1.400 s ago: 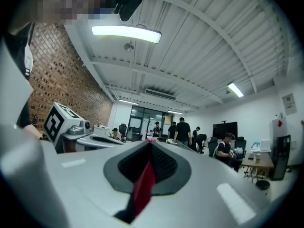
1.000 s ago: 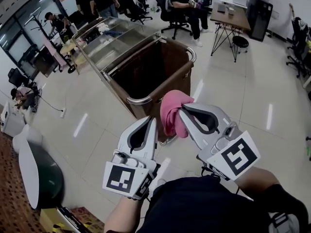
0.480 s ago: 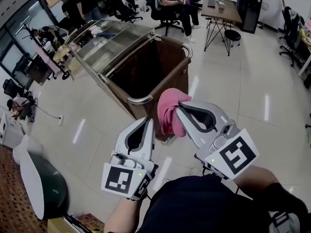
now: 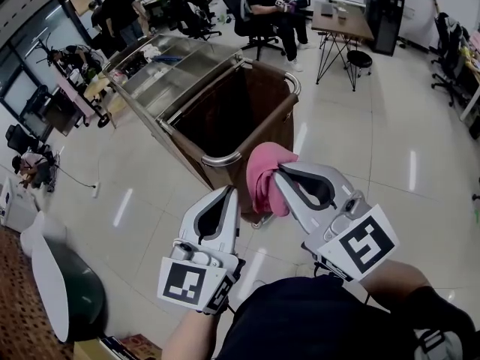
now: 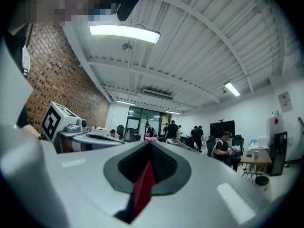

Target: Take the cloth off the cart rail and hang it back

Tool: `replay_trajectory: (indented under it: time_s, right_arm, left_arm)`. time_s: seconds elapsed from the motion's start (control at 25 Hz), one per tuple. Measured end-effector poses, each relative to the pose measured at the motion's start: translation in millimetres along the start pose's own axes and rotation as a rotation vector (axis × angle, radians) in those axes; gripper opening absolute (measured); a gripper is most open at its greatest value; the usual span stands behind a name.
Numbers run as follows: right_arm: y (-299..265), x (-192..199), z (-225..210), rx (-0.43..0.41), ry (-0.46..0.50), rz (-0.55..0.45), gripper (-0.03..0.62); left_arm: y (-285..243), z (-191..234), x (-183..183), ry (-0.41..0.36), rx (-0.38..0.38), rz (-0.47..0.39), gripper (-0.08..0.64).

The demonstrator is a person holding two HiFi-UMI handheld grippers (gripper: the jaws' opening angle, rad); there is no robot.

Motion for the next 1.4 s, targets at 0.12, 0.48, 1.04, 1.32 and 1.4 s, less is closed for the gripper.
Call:
replay_trajectory:
  time_s: [0.12,0.48,1.04,1.32,1.4]
  right_arm:
    - [-0.2,-4.0,3.3,-0.012,0.017,-0.028,0.006]
    - [0.5,-22.4,5.2,-0.057,0.014,-0.039,0.008]
    - [-22.9,1.9,-4.7,-0.206,-0.069,-0.036,0.008]
    - [-50.2,2.2,27.8,-0.244,-0.037,-0.13,0.008]
    - [-60.5,2.8,42.7,-0.24,-0.043,-0.129,0.008]
  left_arm:
    - [5.2,0.8,2.3,0.002,-0.01,0.017,0.002]
    - [6.6,-4.8,-8.8,-0.029,-0.038,0.062,0.001]
    - [14.7,9.4,13.7,-0.036,-0.212,0.189,0.0]
    - [53.9,35.8,5.3,-0.055,-0.258,0.163,0.002]
    - [70.2,45.6,2.5,-0.038,-0.266,0.207,0.001]
Point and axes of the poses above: the fingertips, and each gripper's own axes: y backward along the fingers, z to its left, x out of its underside, the point moved 5 cm from there along y, backward along the fingers, and after that the axes turned 7 degrees about -z, right-handed, at the moved point
